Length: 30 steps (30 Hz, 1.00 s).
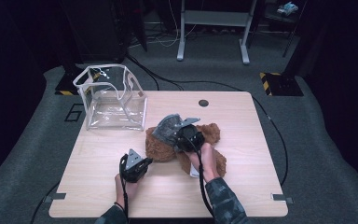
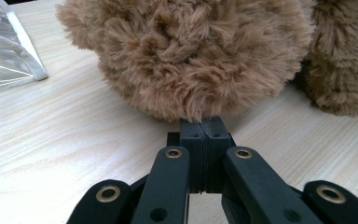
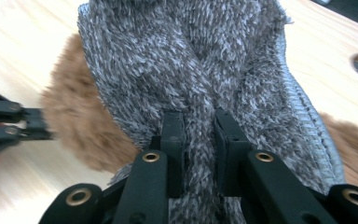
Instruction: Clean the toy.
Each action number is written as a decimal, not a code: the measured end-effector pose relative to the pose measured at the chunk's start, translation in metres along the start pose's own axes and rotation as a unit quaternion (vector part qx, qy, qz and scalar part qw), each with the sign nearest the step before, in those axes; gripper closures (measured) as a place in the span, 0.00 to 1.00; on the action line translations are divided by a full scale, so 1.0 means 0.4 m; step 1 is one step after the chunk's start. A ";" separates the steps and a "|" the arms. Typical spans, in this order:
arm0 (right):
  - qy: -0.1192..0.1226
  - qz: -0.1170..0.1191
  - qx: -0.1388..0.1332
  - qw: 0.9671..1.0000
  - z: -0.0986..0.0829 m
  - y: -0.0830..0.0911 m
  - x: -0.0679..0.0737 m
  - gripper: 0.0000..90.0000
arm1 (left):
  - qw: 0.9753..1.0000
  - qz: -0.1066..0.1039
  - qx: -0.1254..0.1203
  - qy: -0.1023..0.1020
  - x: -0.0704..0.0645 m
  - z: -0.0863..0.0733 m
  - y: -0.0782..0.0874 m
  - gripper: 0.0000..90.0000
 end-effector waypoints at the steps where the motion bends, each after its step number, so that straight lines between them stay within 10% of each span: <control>1: -0.001 -0.007 -0.003 1.000 -0.003 0.004 -0.012 0.85 | 1.000 0.000 0.000 0.000 0.000 0.000 0.000 1.00; 19: -0.121 -0.051 -0.009 0.991 -0.131 0.060 -0.230 0.85 | 1.000 0.001 0.000 0.000 0.000 0.000 -0.001 1.00; 30: -0.166 -0.029 0.023 0.985 -0.221 -0.011 -0.275 0.85 | 1.000 0.002 0.003 -0.002 -0.001 0.000 -0.001 1.00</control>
Point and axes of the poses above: each handheld gripper's, and its own axes: y roughly backward along the jaws, z roughly out of its top, x roughly to its left, the point moved 7 cm from there along -y, roughly forward along the jaws, and after that the axes turned 15 degrees about x, right-handed, at the moved point
